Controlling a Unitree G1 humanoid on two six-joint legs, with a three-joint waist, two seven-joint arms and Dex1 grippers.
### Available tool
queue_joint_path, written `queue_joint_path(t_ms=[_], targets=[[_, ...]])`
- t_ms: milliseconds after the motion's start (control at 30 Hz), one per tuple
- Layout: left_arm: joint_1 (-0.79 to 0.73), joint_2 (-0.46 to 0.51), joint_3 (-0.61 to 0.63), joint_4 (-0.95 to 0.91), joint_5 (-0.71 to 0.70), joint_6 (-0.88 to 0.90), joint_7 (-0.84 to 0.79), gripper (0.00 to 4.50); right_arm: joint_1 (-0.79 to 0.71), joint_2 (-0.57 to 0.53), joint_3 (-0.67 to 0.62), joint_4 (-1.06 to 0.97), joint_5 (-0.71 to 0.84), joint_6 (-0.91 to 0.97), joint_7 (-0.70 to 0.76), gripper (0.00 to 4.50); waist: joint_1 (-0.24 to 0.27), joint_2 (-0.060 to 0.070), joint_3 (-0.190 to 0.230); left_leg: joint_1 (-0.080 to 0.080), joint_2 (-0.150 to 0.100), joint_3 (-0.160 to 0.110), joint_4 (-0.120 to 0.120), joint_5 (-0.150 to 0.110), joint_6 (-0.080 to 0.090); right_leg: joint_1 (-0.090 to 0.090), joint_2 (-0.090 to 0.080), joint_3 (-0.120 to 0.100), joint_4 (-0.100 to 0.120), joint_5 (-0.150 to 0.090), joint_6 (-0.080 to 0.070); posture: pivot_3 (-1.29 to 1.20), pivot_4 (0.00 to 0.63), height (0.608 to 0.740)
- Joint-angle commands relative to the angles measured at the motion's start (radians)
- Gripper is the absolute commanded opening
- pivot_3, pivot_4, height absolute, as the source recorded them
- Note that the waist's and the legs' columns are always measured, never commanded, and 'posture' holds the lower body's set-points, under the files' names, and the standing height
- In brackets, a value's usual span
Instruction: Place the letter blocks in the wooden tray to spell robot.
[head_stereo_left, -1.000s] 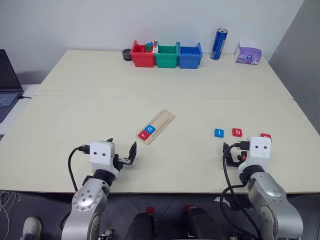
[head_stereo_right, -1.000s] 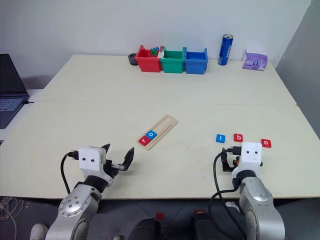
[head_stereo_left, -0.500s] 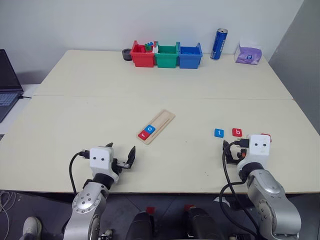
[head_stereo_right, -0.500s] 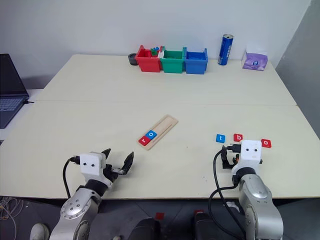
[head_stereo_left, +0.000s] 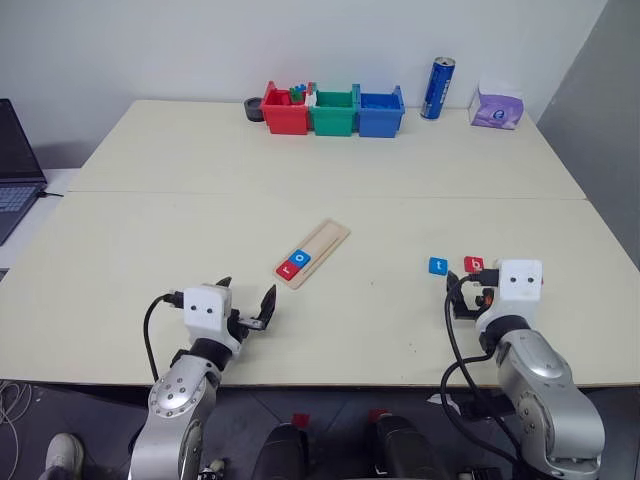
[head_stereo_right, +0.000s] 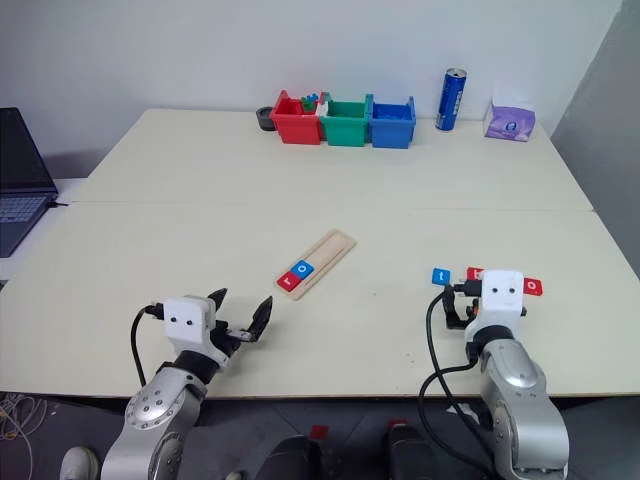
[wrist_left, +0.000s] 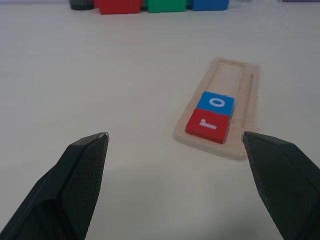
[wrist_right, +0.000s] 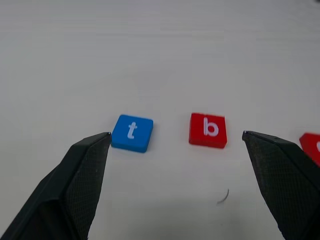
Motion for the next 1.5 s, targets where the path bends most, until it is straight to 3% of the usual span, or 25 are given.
queue_joint_path(t_ms=[33,267,433,700,1500], targets=[[-0.060,0.062,-0.003,-0.031,-0.017,0.011,-0.067,4.50,-0.065,-0.074,0.004,-0.022,0.094,-0.010,0.138,4.46,0.000,0.000,0.000,0.000,0.000,0.000,0.000,0.000,0.000,0.000,0.000,0.000,0.000,0.000,0.000,0.00,0.150,0.740],[-0.226,0.154,-0.047,0.084,-0.029,0.068,-0.181,4.50,-0.217,-0.325,-0.035,0.095,0.403,0.008,0.572,4.46,0.000,0.000,0.000,0.003,0.000,0.000,0.000,0.000,0.000,0.004,0.001,-0.002,-0.001,0.000,0.000,0.00,0.150,0.740],[-0.326,0.157,-0.096,0.193,-0.032,0.085,-0.241,4.50,-0.306,-0.411,-0.004,0.178,0.481,0.003,0.676,4.46,0.002,0.000,0.000,0.003,0.000,-0.001,0.000,0.000,0.001,0.004,0.001,-0.002,-0.001,0.000,0.000,0.00,0.150,0.740],[-0.384,0.146,-0.127,0.291,-0.011,0.061,-0.275,4.50,-0.321,-0.435,0.047,0.199,0.473,-0.025,0.687,4.46,0.002,0.000,0.000,0.002,0.000,-0.001,0.000,0.000,0.000,0.004,0.001,-0.001,-0.001,0.000,0.000,0.00,0.150,0.740],[-0.449,0.111,-0.146,0.498,0.054,0.014,-0.267,4.50,-0.308,-0.420,0.045,0.134,0.499,-0.003,0.566,4.46,0.003,0.000,0.000,0.002,0.000,-0.001,0.000,0.000,0.000,0.004,0.001,-0.001,-0.001,0.000,-0.001,0.00,0.150,0.740]])
